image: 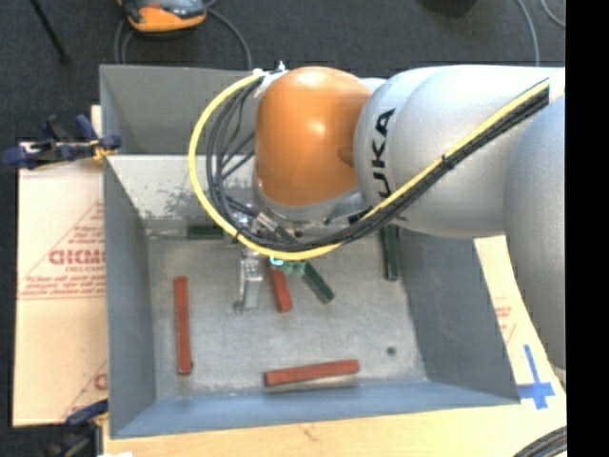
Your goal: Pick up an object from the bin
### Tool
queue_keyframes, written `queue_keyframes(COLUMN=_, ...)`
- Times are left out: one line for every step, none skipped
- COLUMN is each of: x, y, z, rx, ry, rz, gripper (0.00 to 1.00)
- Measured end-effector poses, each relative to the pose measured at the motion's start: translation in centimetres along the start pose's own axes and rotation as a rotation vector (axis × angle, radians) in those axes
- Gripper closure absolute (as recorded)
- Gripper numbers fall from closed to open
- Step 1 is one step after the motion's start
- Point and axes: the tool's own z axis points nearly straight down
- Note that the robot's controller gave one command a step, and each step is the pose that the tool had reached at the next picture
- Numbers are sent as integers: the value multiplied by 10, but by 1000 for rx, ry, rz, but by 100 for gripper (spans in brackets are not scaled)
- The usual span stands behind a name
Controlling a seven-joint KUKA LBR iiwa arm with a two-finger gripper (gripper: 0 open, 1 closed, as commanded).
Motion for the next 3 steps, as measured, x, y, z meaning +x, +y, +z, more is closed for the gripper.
queue_keyframes(x=-1, y=-1, z=-4, rx=-1, ry=-6, rz=4, gripper=0)
queue_keyframes(x=-6, y=-19, z=38, rx=-4, ry=-15, rz=39, gripper=0)
queue_keyframes(x=-50, y=-38, z=59, rx=1, ry=-1, rz=54, gripper=0)
